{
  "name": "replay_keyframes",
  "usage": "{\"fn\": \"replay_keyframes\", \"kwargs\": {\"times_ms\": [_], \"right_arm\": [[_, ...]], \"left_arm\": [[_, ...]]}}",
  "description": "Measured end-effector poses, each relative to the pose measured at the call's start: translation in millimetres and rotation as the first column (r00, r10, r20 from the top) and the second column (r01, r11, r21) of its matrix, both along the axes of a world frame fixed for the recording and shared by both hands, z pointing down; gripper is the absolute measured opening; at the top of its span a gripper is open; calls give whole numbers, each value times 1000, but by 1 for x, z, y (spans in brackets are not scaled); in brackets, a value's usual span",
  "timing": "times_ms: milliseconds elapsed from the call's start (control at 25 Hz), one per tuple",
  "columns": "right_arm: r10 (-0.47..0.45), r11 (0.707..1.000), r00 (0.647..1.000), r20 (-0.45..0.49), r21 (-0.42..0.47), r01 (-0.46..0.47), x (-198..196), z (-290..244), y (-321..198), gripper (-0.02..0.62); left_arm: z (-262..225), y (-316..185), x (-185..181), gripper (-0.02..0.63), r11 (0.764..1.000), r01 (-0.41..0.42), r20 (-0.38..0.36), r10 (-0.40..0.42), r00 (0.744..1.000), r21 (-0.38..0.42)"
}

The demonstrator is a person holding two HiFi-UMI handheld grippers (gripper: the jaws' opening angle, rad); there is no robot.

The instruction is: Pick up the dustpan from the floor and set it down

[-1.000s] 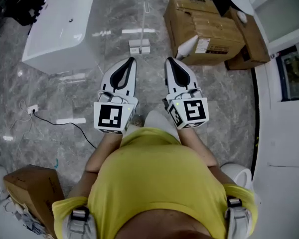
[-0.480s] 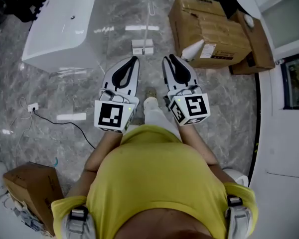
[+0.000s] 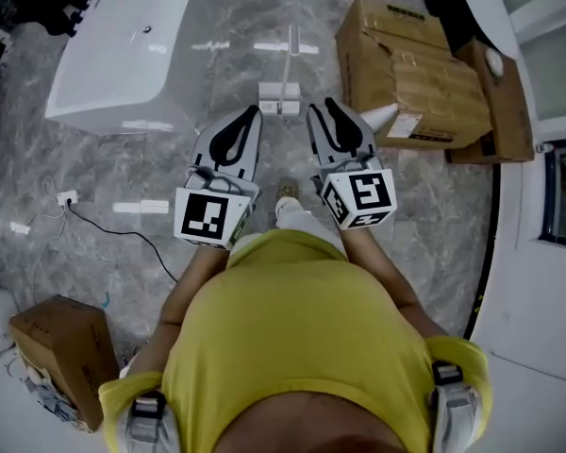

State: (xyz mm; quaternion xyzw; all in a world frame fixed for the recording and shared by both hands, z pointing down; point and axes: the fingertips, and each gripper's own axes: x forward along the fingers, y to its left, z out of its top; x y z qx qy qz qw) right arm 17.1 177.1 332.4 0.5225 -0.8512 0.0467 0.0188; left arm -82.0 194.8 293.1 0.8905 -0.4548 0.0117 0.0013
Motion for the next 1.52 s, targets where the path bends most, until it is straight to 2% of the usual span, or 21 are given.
{"fn": "replay_keyframes", "kwargs": {"times_ms": [360,720,1120,1520], "right_arm": [[-64,997,998,-5,-31,64,32,17,-76,130],[-83,994,997,9,-74,83,48,37,-105,129],[-80,991,997,2,-109,79,46,58,-141,130],[-68,979,998,-12,-191,64,35,91,-226,138]], "left_arm": [[0,-72,29,2,998,62,-18,-62,998,15],[7,-99,42,2,996,92,-4,-92,996,2],[22,-140,42,2,997,77,-9,-77,997,-30],[49,-233,41,2,995,8,39,-4,999,-103]]}}
